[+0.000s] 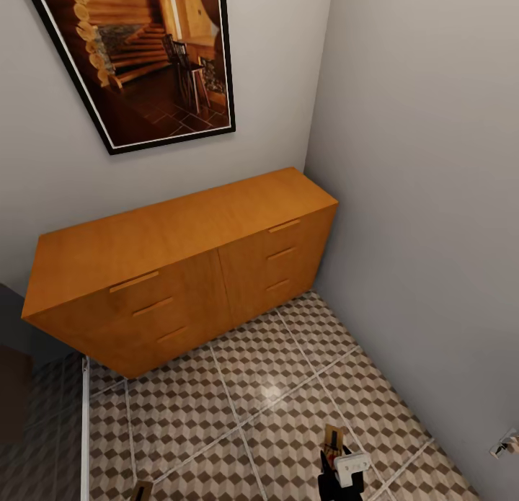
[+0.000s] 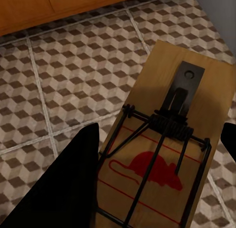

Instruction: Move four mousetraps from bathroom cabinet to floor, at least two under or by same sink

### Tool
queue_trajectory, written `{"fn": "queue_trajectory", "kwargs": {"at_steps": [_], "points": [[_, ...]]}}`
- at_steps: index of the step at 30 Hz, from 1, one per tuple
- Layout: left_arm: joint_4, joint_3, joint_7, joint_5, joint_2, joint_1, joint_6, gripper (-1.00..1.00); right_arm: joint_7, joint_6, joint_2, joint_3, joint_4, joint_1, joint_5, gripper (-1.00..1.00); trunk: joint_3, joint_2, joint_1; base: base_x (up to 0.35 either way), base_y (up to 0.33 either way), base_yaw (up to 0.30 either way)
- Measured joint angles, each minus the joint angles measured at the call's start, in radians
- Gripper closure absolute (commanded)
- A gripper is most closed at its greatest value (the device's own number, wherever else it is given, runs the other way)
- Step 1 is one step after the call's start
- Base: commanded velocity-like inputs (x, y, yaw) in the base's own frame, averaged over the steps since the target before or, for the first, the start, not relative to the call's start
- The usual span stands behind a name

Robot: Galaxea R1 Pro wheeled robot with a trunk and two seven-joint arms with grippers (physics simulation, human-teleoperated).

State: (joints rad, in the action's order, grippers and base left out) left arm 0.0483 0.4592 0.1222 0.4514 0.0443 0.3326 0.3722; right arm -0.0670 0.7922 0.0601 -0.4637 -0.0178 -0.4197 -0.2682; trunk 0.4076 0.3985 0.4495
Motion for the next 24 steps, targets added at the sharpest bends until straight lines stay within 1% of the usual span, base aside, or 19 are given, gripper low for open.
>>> {"fn": "queue_trajectory", "kwargs": {"at_steps": [14, 24], "points": [[0.0, 0.0, 0.0, 0.0, 0.0, 0.0, 0.002, 1.0, 0.0, 0.0, -0.002, 0.0, 0.0, 0.0, 0.0, 1.0, -0.001, 0.0, 0.0, 0.0, 0.0, 0.0], [0.0, 0.0, 0.0, 0.001, 0.001, 0.0, 0.002, 1.0, -0.001, 0.0, 0.001, 0.0, 0.0, 0.0, 0.0, 1.0, -0.014, 0.0, 0.0, 0.0, 0.0, 0.0]]}}
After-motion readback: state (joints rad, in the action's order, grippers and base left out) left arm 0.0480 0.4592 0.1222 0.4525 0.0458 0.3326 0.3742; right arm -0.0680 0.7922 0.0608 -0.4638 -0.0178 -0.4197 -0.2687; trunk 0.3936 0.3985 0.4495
